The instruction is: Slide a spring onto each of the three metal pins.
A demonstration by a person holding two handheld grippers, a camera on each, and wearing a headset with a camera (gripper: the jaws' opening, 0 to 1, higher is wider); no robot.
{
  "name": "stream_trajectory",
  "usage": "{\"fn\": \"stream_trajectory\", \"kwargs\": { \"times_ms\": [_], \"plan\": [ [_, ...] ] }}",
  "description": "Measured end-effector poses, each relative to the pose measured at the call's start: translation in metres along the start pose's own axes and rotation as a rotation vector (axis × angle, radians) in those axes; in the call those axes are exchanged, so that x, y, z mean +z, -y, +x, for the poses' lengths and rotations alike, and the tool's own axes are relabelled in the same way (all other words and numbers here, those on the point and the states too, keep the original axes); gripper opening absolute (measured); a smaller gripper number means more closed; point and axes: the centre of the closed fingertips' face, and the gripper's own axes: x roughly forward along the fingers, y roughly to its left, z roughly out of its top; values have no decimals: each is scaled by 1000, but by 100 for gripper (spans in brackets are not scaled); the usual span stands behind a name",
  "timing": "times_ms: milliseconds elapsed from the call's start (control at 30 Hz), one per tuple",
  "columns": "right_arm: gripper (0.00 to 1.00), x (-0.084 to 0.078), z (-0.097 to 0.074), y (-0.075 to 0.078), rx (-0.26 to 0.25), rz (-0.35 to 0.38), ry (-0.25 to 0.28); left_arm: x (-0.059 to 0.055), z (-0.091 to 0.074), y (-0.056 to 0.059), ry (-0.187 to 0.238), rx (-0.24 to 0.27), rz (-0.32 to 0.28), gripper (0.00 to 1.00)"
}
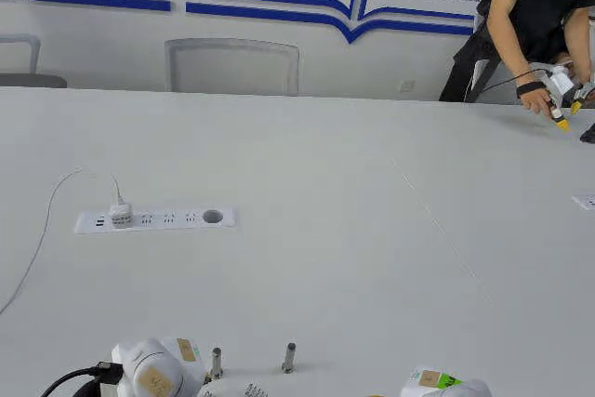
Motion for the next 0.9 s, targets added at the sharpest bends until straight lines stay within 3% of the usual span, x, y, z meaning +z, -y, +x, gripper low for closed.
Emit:
{"fn": "stream_trajectory", "kwargs": {
  "times_ms": [333,567,900],
  "plan": [
    [83,-2,-6,-1,5,-2,-6,-10,13,-9,-36,-21,13,61],
    [83,-4,-9,1,1,-1,-13,-16,11,-9,-53,-17,19,55],
    [83,-1,-5,-4,12,-6,-14,-37,4,-9,-93,4,32,38]
  ]
}}
